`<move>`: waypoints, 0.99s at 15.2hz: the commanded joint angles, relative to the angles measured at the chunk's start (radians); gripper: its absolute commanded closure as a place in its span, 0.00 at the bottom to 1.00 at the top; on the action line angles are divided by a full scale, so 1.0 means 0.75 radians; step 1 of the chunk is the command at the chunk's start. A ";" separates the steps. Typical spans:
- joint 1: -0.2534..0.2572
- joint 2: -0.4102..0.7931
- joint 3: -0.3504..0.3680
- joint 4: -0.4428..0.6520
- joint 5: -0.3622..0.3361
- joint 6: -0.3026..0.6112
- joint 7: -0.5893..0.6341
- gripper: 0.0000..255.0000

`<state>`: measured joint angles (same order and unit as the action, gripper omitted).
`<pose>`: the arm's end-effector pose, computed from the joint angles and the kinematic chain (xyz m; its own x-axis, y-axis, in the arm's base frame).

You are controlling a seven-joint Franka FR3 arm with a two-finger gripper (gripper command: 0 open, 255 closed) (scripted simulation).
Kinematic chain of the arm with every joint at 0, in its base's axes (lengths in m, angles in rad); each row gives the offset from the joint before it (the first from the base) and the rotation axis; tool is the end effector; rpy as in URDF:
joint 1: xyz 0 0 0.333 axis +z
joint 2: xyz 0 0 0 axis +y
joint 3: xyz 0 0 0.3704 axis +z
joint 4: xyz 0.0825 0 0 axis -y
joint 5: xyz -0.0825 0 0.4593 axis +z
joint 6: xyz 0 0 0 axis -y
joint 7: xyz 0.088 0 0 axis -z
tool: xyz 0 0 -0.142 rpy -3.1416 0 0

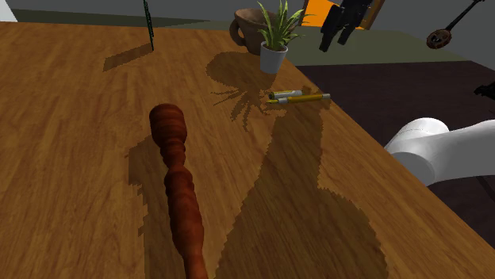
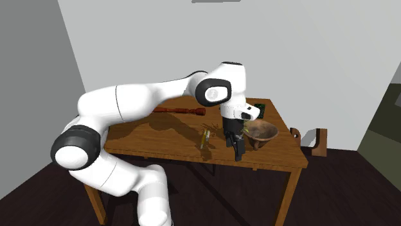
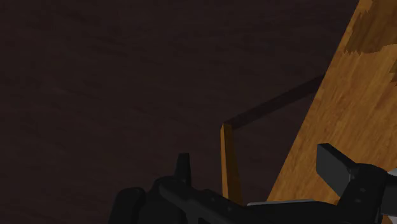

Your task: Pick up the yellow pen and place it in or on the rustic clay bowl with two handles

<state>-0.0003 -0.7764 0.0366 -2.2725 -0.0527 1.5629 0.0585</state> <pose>0.3484 0.0092 0.6360 0.9970 -0.0313 0.0709 -0.0365 -0.9966 0.0741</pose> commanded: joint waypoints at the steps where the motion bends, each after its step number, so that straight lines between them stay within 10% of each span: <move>1: 0.000 0.000 0.000 0.000 0.000 0.000 0.000 0.00; 15: 0.379 0.063 0.204 0.038 0.213 -0.058 -0.299 0.00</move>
<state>0.2629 -0.7349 0.1785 -2.2528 0.0944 1.5268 -0.1489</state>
